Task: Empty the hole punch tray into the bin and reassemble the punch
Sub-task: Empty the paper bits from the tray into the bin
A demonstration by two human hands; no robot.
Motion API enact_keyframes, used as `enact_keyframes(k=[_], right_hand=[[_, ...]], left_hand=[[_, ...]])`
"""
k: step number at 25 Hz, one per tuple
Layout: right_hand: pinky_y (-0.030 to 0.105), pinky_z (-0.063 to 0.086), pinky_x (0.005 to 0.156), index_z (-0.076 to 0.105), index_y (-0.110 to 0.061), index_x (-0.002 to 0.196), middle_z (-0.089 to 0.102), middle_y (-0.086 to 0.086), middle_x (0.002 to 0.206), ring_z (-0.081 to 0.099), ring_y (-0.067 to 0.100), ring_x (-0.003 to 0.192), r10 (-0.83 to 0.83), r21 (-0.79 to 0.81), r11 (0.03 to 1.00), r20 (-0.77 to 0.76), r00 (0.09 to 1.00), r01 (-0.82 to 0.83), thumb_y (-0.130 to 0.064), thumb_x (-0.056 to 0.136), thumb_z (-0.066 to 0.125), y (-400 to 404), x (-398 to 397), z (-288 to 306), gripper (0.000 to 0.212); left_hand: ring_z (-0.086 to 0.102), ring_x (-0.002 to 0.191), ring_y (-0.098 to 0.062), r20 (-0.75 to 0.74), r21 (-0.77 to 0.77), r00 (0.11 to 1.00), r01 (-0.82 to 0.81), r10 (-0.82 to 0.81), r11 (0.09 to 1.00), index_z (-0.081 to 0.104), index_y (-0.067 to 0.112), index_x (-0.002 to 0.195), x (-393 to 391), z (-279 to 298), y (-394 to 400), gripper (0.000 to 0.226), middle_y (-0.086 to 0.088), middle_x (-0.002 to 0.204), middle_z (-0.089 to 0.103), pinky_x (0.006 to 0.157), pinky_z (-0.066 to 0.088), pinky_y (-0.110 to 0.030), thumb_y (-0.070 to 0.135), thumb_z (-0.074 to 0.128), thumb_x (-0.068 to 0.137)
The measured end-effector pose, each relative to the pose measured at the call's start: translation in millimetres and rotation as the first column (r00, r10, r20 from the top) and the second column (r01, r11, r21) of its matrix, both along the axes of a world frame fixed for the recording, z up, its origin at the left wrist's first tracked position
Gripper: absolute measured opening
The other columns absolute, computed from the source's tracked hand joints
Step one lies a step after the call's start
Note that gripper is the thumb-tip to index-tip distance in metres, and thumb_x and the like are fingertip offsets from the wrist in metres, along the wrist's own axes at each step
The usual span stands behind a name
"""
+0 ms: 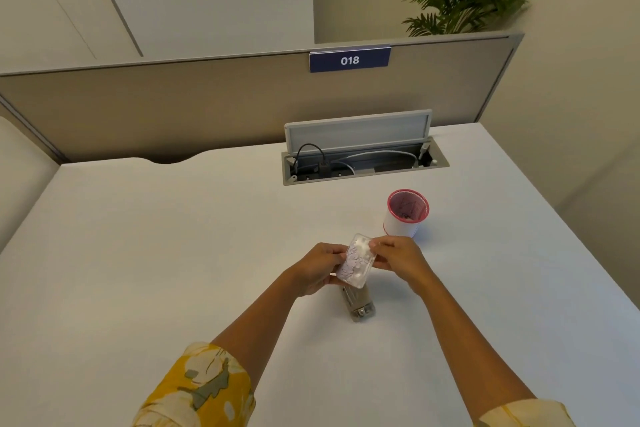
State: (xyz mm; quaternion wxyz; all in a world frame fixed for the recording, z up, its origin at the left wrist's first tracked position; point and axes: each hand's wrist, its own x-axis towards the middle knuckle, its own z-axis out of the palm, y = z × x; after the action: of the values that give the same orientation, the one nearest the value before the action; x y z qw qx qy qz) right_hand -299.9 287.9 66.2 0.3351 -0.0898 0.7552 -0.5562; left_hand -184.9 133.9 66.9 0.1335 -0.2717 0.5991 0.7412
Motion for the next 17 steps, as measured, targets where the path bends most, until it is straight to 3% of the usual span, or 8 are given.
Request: enact_keyframes(k=[4, 6, 7, 9, 12, 14, 17], right_hand=[[0.021, 0.06, 0.065, 0.067, 0.005, 0.113, 0.071, 0.016, 0.105, 0.071, 0.021, 0.086, -0.062, -0.061, 0.996, 0.09, 0.994, 0.067, -0.009, 0.092, 0.061, 20.1, -20.9, 7.7, 0.026], [0.019, 0.059, 0.06, 0.065, 0.005, 0.113, 0.07, 0.015, 0.103, 0.07, 0.02, 0.085, -0.182, -0.128, 0.972, 0.127, 0.975, 0.198, -0.007, 0.091, 0.061, 30.8, -35.2, 16.3, 0.025], [0.019, 0.06, 0.061, 0.065, 0.004, 0.114, 0.069, 0.014, 0.105, 0.07, 0.022, 0.087, -0.259, -0.146, 0.95, 0.131, 0.957, 0.277, -0.007, 0.091, 0.062, 35.4, -44.7, 19.8, 0.026], [0.024, 0.061, 0.072, 0.064, 0.001, 0.116, 0.068, 0.012, 0.11, 0.068, 0.024, 0.094, -0.404, -0.131, 0.901, 0.089, 0.911, 0.413, -0.012, 0.09, 0.064, 42.6, -65.0, 23.6, 0.028], [0.037, 0.058, 0.087, 0.067, -0.003, 0.116, 0.069, 0.012, 0.114, 0.069, 0.028, 0.1, -0.574, -0.099, 0.812, 0.043, 0.818, 0.575, -0.017, 0.087, 0.069, 48.0, -90.8, 23.9, 0.031], [0.038, 0.059, 0.085, 0.067, -0.003, 0.117, 0.07, 0.011, 0.113, 0.069, 0.028, 0.099, -0.612, -0.1, 0.787, -0.003, 0.791, 0.608, -0.016, 0.088, 0.068, 47.0, -97.6, 25.6, 0.032], [0.041, 0.059, 0.086, 0.069, -0.005, 0.115, 0.071, 0.012, 0.116, 0.069, 0.03, 0.102, -0.609, -0.021, 0.786, -0.195, 0.769, 0.617, -0.022, 0.09, 0.066, 38.8, -99.8, 24.3, 0.03]], left_hand=[[0.067, 0.094, -0.024, -0.022, 0.024, 1.0, -0.008, 0.009, 1.0, 0.064, 0.001, 0.122, -25.7, 11.2, 8.5, 0.031, -0.013, 0.108, 0.07, 0.079, 0.059, -0.035, 0.004, 0.041, 0.102], [0.065, 0.112, -0.028, -0.044, 0.041, 0.995, -0.085, 0.087, 0.996, 0.056, 0.001, 0.134, -39.6, 12.0, 13.2, 0.035, -0.015, 0.125, 0.067, 0.088, 0.059, -0.039, 0.006, 0.044, 0.101], [0.058, 0.124, -0.03, -0.054, 0.004, 0.992, -0.111, 0.111, 0.994, 0.049, 0.003, 0.141, -45.5, 11.3, 16.6, 0.041, -0.015, 0.136, 0.061, 0.098, 0.055, -0.043, 0.006, 0.044, 0.101], [0.042, 0.141, -0.028, -0.078, -0.245, 0.995, -0.074, 0.056, 0.967, 0.037, 0.009, 0.151, -54.3, 7.6, 24.2, 0.05, -0.01, 0.154, 0.045, 0.114, 0.04, -0.045, 0.006, 0.042, 0.101], [0.023, 0.152, -0.024, -0.075, -0.619, 0.985, 0.075, -0.154, 0.782, 0.026, 0.019, 0.156, -65.4, 6.8, 40.2, 0.058, -0.004, 0.166, 0.022, 0.122, 0.022, -0.039, 0.009, 0.043, 0.102], [0.009, 0.156, -0.023, -0.073, -0.706, 0.966, 0.126, -0.249, 0.697, 0.018, 0.021, 0.158, -72.8, 6.6, 48.7, 0.064, -0.001, 0.169, 0.01, 0.124, 0.014, -0.04, 0.013, 0.046, 0.102], [-0.005, 0.156, -0.022, -0.01, -0.819, 0.946, 0.178, -0.323, 0.546, 0.007, 0.025, 0.159, -80.5, 2.2, 56.0, 0.073, 0.003, 0.169, -0.002, 0.125, 0.008, -0.046, 0.021, 0.051, 0.101]])
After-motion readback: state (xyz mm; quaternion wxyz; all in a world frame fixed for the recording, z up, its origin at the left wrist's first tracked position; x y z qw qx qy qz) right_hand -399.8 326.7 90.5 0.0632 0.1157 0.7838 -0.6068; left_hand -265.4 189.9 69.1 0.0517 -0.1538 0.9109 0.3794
